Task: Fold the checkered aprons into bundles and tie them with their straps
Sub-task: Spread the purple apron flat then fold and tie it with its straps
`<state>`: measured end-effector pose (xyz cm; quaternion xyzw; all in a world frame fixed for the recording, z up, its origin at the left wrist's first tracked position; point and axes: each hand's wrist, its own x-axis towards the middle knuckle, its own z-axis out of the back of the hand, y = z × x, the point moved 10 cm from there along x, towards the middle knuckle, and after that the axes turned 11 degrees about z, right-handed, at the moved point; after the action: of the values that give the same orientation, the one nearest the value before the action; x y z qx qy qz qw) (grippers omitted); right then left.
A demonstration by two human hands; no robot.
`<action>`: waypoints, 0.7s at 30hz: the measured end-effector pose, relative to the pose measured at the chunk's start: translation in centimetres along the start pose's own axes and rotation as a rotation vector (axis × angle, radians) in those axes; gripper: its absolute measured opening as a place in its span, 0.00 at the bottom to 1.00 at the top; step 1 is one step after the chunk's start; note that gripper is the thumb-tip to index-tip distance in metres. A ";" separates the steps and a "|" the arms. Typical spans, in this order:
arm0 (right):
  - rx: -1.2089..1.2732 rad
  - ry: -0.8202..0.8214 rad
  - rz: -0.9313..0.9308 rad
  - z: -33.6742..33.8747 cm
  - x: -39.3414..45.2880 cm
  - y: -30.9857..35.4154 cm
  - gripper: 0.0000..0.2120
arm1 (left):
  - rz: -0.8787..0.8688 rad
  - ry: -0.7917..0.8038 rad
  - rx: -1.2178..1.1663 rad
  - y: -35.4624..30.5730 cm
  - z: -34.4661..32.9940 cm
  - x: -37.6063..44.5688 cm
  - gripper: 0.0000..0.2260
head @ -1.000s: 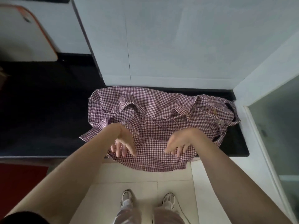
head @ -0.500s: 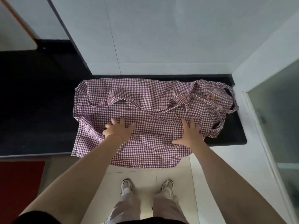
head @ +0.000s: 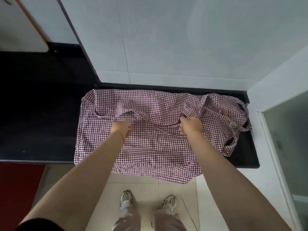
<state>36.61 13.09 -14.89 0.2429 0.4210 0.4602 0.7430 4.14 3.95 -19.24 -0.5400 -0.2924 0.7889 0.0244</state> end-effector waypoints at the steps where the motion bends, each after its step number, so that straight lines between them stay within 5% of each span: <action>1: 0.110 -0.014 -0.106 -0.3 0.0 -0.7 0.13 | 0.113 0.096 -0.265 0.6 -0.6 0.3 0.13; 4: 0.186 -0.041 -0.250 -0.7 0.9 -2.2 0.15 | 0.237 0.211 -0.612 0.4 -1.1 1.2 0.17; 8: 0.359 -0.051 -0.400 -1.3 1.3 -3.7 0.09 | 0.307 0.230 -0.773 0.2 -1.4 2.4 0.14; 13: 0.605 0.082 -0.425 -3.9 0.8 -2.6 0.22 | 0.304 0.213 -0.748 0.1 -1.1 2.5 0.05; 17: 0.406 0.083 -0.451 -4.0 1.0 -3.1 0.11 | 0.238 0.165 -0.634 0.3 0.6 1.8 0.04; 19: 0.454 0.026 -0.459 -3.9 1.4 -3.0 0.10 | 0.247 0.106 -0.537 1.1 1.8 1.8 0.10; 21: 0.471 0.038 -0.465 -4.2 1.0 -2.6 0.20 | 0.252 0.022 -0.474 1.5 3.1 1.2 0.14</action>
<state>34.50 12.66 -19.39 0.2968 0.5738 0.1730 0.7435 1.33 1.76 -20.25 -0.5713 -0.3992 0.6893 -0.1980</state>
